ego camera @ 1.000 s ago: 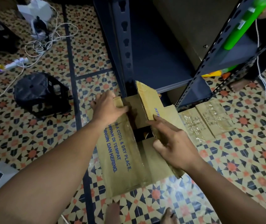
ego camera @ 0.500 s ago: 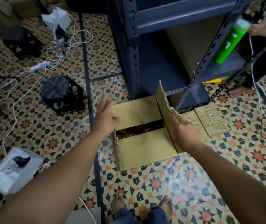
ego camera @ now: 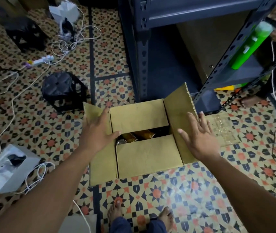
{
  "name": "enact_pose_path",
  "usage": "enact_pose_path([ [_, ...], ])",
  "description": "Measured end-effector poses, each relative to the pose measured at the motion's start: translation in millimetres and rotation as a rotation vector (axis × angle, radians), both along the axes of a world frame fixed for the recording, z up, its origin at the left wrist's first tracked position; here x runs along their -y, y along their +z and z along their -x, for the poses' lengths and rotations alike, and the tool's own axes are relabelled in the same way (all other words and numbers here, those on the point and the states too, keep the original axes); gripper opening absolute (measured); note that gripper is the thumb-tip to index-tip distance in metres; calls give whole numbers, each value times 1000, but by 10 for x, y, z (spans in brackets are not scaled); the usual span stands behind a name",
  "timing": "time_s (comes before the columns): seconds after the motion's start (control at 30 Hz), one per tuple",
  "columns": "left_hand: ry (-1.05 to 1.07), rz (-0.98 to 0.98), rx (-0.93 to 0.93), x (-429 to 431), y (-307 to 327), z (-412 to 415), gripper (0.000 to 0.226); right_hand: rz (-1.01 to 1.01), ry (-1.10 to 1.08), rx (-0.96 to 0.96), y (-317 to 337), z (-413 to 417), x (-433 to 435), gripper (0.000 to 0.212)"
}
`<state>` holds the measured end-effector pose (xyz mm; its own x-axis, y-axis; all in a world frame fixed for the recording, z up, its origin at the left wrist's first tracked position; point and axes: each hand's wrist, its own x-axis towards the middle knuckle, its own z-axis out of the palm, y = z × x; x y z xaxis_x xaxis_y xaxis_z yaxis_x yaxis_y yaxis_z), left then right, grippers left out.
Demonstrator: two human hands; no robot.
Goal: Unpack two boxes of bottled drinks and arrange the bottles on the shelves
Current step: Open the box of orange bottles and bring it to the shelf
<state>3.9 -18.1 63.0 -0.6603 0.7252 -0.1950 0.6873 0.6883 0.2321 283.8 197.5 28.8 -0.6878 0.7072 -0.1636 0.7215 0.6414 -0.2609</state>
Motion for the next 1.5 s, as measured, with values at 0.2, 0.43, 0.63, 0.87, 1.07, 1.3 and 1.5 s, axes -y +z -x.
enact_pose_path([
  [0.2, 69, 112, 143, 158, -625, 84, 105, -67, -7, 154, -572, 93, -18, 89],
  [0.43, 149, -76, 346, 9, -1174, -151, 94, 357, -88, -11, -853, 376, 286, 84],
  [0.63, 167, -151, 205, -133, -1454, -53, 87, 296, -122, -67, -1135, 483, 170, 58],
  [0.87, 169, -293, 121, -224, -1488, 127, 96, 229, -164, -134, -1073, 703, -128, 72],
  [1.07, 324, -586, 192, -227, -1422, 133, 85, 219, -331, -378, -1106, 782, -82, 41],
  [1.3, 545, -778, 223, -448, -1301, 165, 46, 206, -242, -427, -1129, 767, -50, 38],
  [1.5, 195, -439, 105, -665, -1396, 370, 70, 253, -208, -372, -1132, 728, -66, 55],
])
